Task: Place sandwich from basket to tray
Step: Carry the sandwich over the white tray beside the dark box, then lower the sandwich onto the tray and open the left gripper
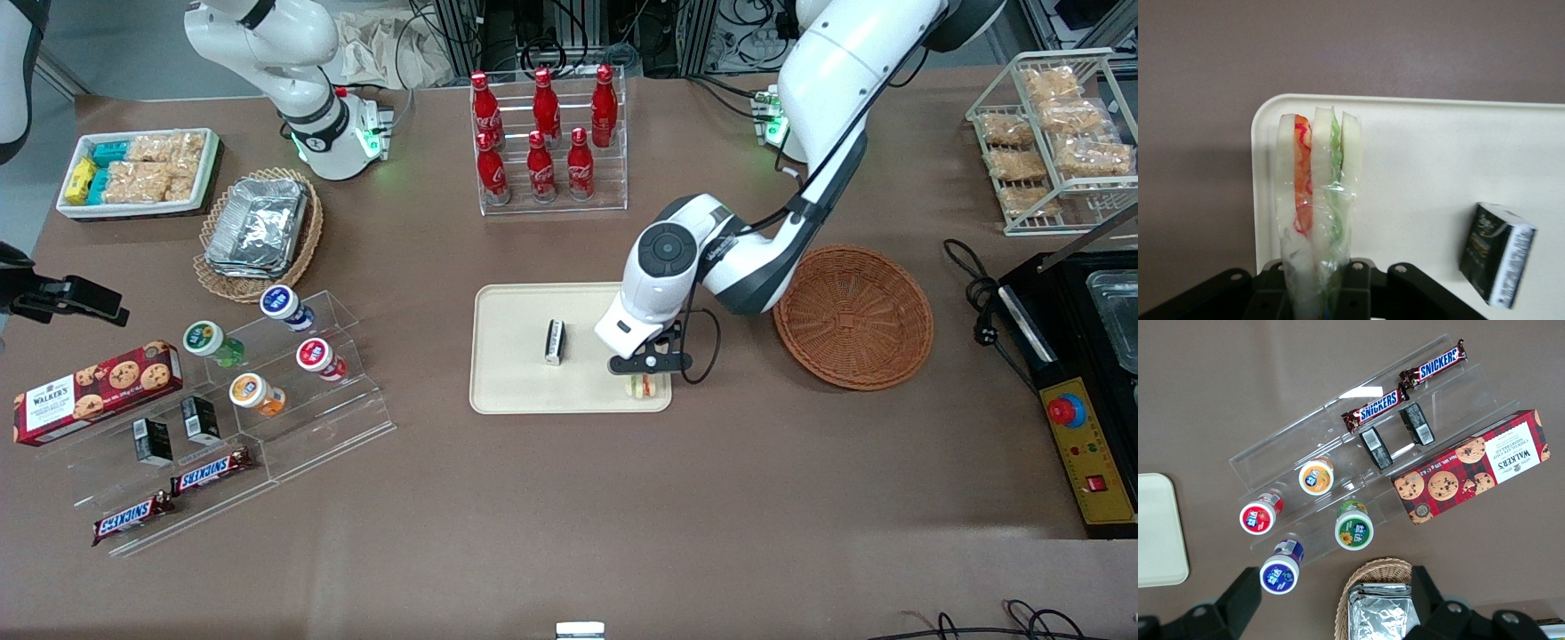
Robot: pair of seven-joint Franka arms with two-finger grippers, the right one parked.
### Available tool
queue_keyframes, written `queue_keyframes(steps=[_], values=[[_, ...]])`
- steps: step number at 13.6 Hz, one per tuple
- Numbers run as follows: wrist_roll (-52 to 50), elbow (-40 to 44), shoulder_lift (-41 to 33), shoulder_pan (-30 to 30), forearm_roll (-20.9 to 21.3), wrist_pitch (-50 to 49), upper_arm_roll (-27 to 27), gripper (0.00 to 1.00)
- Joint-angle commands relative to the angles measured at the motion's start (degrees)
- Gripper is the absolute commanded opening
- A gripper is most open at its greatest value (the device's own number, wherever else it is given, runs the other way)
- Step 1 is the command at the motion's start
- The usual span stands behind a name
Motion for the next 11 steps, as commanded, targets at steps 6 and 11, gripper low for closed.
queue_keyframes(steps=[6, 11], values=[[-2.7, 1.1, 3.1, -1.6, 4.9, -0.1, 0.3, 1.00], [-2.7, 1.3, 2.6, -1.2, 4.5, -0.4, 0.3, 1.00]])
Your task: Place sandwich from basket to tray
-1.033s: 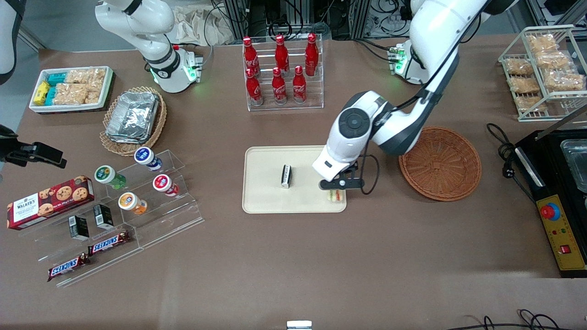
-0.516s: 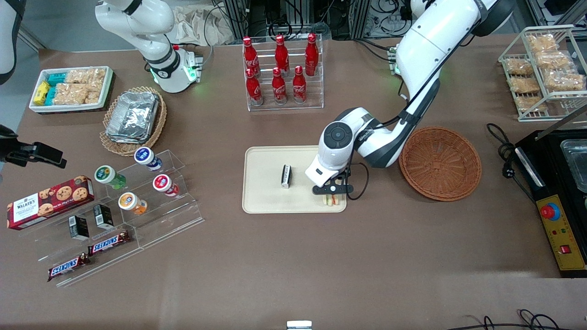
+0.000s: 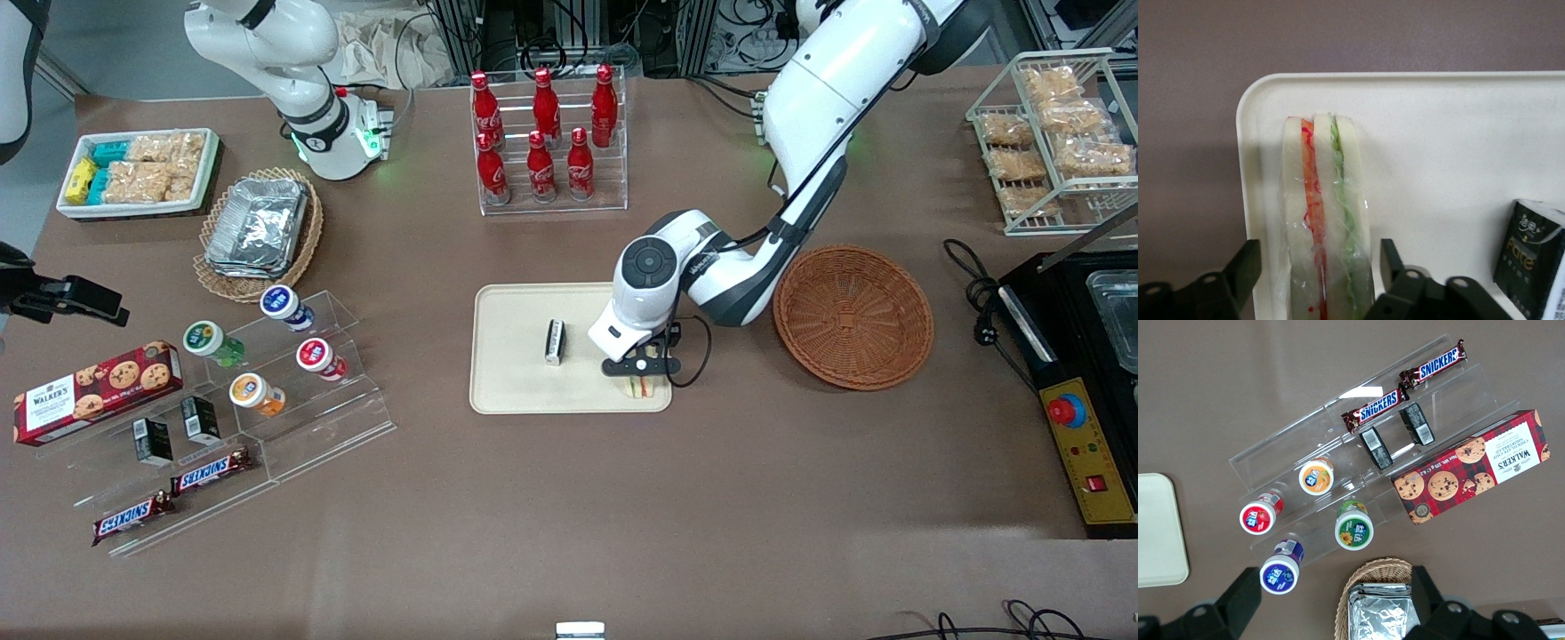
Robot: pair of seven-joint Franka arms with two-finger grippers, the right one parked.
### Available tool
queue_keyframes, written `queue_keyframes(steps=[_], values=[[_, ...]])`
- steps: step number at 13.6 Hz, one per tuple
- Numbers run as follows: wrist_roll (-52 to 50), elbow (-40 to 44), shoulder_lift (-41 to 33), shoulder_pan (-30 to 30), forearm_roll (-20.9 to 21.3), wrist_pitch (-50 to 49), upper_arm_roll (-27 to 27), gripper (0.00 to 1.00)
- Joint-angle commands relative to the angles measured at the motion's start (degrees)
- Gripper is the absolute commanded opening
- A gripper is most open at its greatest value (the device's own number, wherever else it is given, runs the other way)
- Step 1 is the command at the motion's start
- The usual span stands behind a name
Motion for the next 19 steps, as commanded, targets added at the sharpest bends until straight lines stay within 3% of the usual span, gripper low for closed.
queue_keyframes(steps=[1, 7, 10, 13, 19], values=[[-1.7, 1.0, -0.5, -0.3, 1.0, -0.5, 0.2, 1.00], [-1.7, 1.9, -7.2, 0.7, 0.5, -5.3, 0.7, 1.00], [-1.5, 2.3, -14.1, 3.9, -0.4, -10.6, 0.6, 1.00], [-1.5, 3.3, -18.2, 6.8, -4.9, -12.3, 0.7, 1.00], [-0.7, 4.3, -22.7, 14.2, -5.1, -19.0, 0.4, 1.00]])
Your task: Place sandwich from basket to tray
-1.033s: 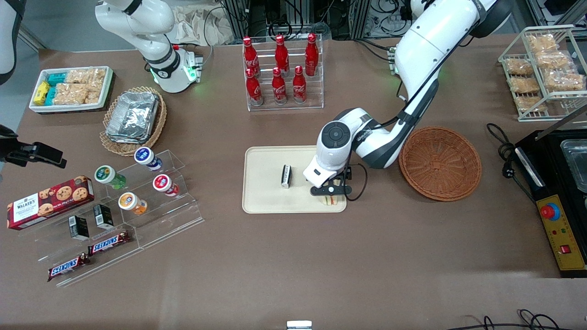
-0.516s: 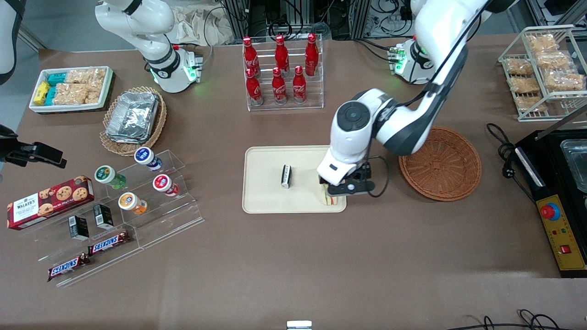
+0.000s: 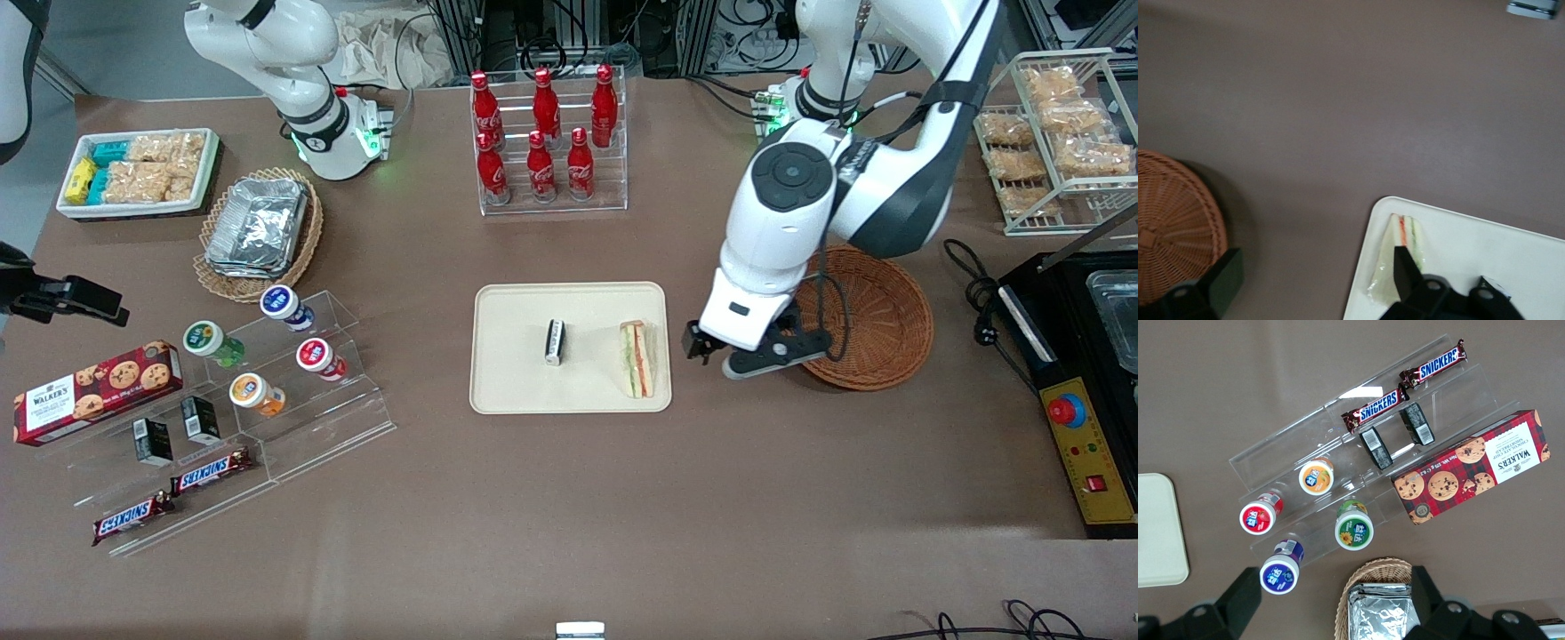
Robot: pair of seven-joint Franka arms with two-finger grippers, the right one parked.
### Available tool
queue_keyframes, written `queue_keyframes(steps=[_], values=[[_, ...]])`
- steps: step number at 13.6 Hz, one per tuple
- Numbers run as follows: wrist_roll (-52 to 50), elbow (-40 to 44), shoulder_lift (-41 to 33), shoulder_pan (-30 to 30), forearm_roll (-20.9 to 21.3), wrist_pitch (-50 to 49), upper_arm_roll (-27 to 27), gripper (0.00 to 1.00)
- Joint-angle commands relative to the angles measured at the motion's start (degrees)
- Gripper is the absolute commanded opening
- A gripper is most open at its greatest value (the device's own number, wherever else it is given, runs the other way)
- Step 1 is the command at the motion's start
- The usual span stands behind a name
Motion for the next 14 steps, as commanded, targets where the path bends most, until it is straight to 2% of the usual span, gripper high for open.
queue_keyframes(steps=[1, 3, 7, 9, 11, 14], values=[[0.2, -0.1, -3.1, 4.8, -2.0, -2.8, -0.5, 1.00], [2.5, -0.2, -5.6, 5.2, -4.4, -4.9, 2.3, 1.00], [30.5, -0.1, -12.3, 5.2, -14.2, -15.1, 13.4, 1.00], [43.0, -0.1, -14.3, 5.2, -14.8, -21.2, 17.6, 1.00], [50.1, 0.0, -15.4, 5.1, -14.6, -23.0, 20.2, 1.00], [52.5, 3.4, -14.1, 5.3, -13.7, -23.7, 20.4, 1.00]])
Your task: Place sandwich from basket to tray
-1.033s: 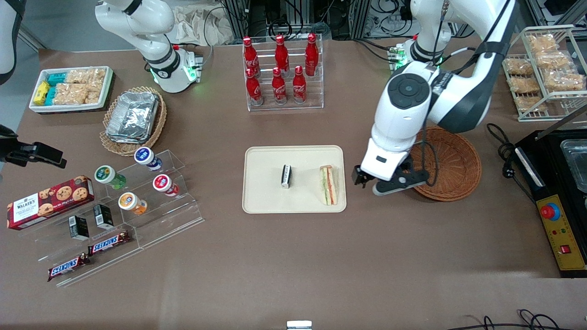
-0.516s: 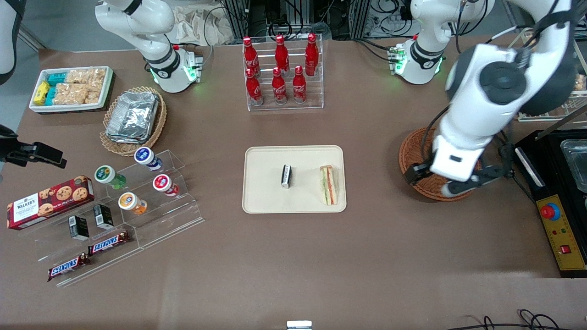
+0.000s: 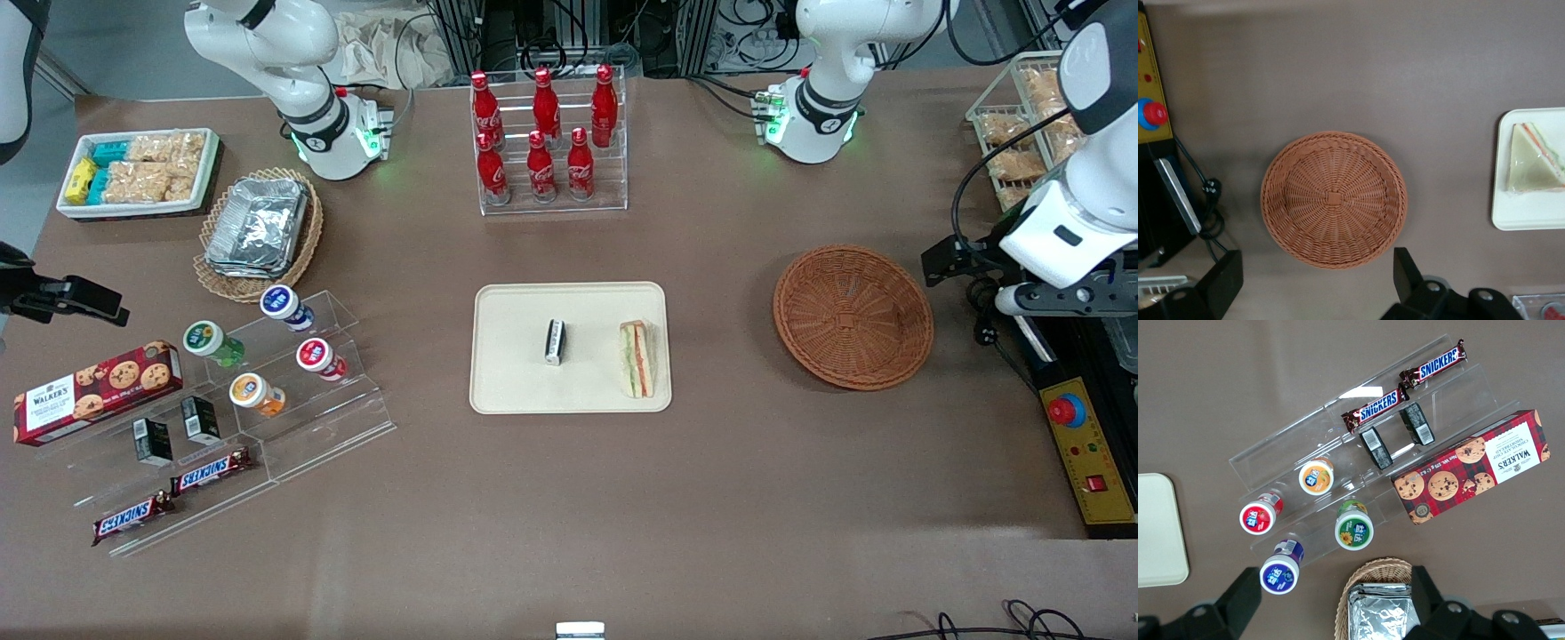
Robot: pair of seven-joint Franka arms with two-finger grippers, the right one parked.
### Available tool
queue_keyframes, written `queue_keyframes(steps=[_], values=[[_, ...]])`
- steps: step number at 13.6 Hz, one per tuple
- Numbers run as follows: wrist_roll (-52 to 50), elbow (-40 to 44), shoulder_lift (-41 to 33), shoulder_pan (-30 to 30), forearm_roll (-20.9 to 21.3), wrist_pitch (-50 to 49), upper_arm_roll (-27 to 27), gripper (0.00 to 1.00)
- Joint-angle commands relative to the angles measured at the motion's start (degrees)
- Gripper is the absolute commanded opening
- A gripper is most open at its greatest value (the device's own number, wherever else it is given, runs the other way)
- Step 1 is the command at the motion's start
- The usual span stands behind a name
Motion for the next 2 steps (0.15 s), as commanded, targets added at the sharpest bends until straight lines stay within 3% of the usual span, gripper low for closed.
queue_keyframes(steps=[1, 2], values=[[1.8, 3.9, 1.7, -0.1, 0.2, -1.3, -0.3, 1.00], [2.0, 4.4, 2.3, -0.1, 0.1, -1.3, -0.1, 1.00]])
